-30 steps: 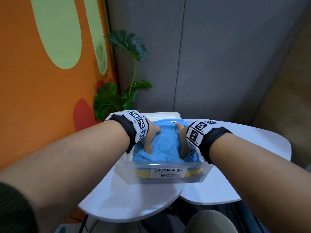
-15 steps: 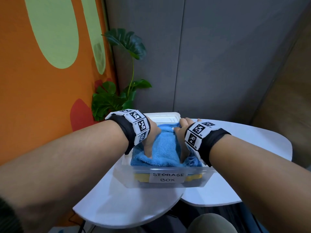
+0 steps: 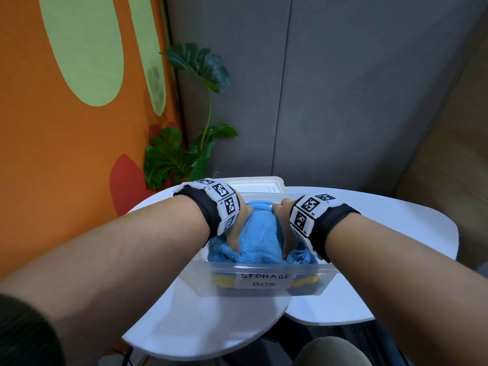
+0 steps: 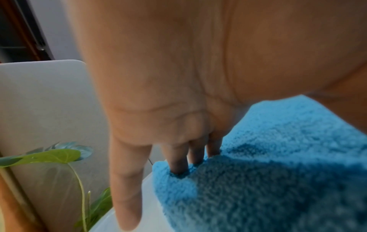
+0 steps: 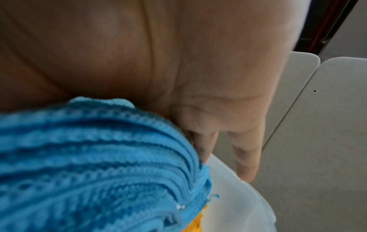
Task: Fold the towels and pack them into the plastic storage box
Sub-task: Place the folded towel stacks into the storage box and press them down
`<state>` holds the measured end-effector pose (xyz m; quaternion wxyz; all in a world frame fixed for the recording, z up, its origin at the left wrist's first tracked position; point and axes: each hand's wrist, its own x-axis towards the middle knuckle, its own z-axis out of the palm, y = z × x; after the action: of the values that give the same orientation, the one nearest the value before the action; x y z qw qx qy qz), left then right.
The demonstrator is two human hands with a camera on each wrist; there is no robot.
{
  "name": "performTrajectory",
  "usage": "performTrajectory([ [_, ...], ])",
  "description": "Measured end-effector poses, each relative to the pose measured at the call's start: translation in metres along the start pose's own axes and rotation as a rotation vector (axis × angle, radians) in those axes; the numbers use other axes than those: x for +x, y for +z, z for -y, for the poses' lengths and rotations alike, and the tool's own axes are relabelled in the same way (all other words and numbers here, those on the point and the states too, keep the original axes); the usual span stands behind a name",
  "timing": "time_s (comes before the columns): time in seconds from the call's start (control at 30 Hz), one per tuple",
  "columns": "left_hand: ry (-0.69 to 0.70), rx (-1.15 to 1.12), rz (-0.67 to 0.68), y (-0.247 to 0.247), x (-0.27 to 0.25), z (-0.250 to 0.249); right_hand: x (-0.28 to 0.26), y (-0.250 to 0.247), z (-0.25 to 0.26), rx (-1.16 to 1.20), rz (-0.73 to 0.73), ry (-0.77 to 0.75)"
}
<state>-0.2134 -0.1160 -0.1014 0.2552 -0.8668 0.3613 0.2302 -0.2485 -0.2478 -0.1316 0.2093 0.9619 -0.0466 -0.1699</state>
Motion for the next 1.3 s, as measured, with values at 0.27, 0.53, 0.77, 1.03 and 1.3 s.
performTrajectory([
  [0.27,-0.002,-0.119,0.006,-0.006,-0.019,0.006,0.005,0.009,-0.002,0.019,-0.024,0.016],
  [0.53,-0.045,-0.272,-0.264,-0.021,-0.051,0.034,-0.045,-0.041,-0.032,0.287,0.182,-0.052],
  [0.77,-0.318,-0.297,-0.299,-0.001,-0.059,0.052,-0.034,-0.045,-0.037,0.266,-0.029,0.111],
  [1.03,-0.437,-0.516,-0.012,0.035,-0.054,0.059,-0.074,-0.030,-0.039,0.250,0.079,0.180],
  [1.3,-0.412,-0.713,0.030,0.038,-0.058,0.057,-0.097,-0.032,-0.045,0.119,0.082,0.123],
])
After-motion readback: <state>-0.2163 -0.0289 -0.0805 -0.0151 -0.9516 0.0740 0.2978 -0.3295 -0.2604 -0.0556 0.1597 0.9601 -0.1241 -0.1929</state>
